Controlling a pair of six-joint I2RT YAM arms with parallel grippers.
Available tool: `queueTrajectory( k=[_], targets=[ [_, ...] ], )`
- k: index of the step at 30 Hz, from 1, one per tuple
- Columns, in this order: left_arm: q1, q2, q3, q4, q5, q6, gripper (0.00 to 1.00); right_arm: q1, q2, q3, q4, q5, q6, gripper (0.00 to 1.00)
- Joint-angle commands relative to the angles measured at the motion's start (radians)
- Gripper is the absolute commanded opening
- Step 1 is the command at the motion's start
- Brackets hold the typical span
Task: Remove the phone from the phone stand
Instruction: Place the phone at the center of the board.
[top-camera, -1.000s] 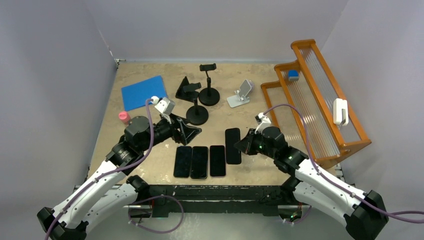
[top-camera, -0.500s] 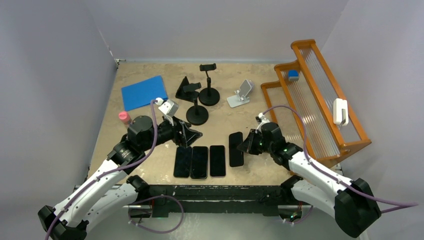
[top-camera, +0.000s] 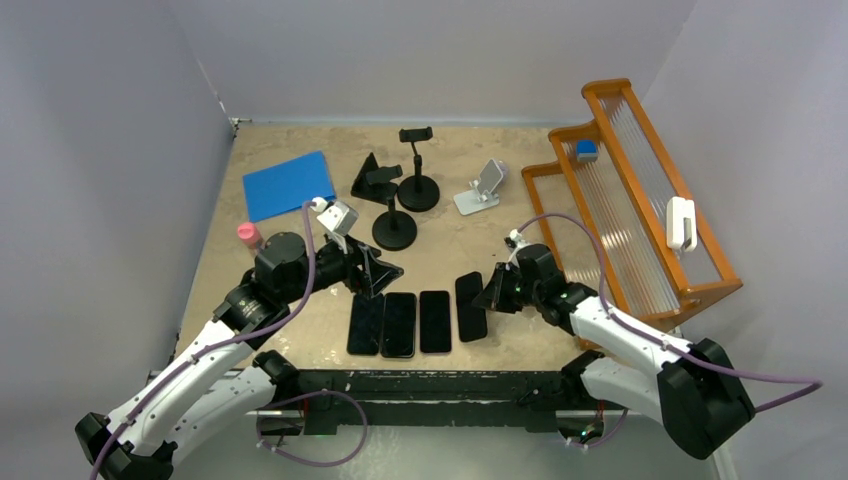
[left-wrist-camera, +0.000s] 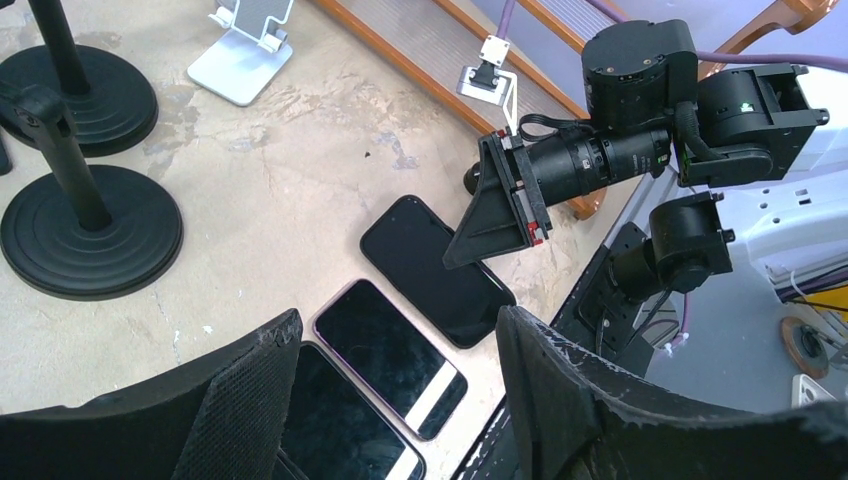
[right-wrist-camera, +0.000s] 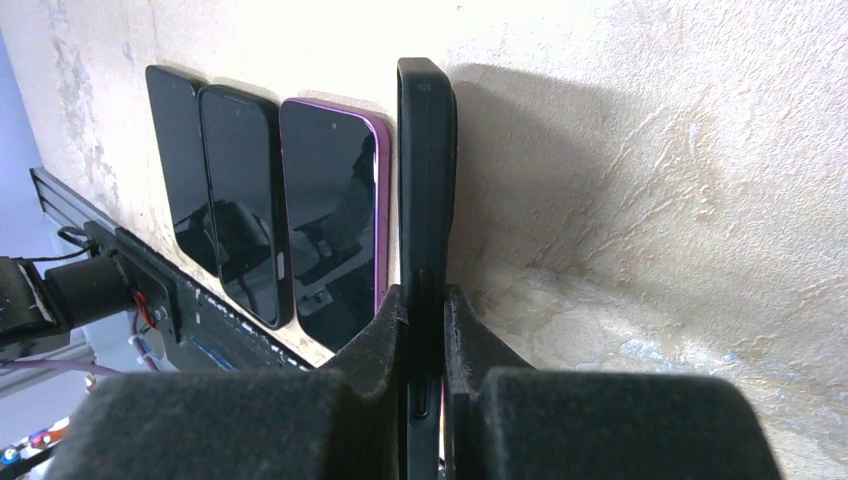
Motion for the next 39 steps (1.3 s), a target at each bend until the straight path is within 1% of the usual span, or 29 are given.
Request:
queueTrajectory(
  k=[1,13,19,32,36,39],
  targets=[
    [-0.004,-0.013,0.015,0.029,0.015,0.016,0.69,-0.003,-0.007,0.010,0.057,-0.067,0.014,0.00],
    [-0.003,-0.010,0.012,0.037,0.029,0.007,0.68,-0.003,-0.053,-0.065,0.061,-0.095,0.099,0.00],
    [-0.003,-0.009,0.011,0.038,0.036,0.006,0.68,-0.003,-0.031,-0.093,0.120,-0.106,0.117,0.00],
    [-0.003,-0.002,0.008,0.042,0.045,0.001,0.68,-0.002,-0.029,-0.134,0.145,-0.131,0.153,0.00],
    [-0.003,-0.005,0.008,0.041,0.047,0.001,0.68,-0.003,-0.038,-0.138,0.134,-0.119,0.152,0.18],
    [-0.002,-0.005,0.008,0.042,0.045,0.001,0.68,-0.003,-0.043,-0.135,0.125,-0.109,0.149,0.25]
  ],
)
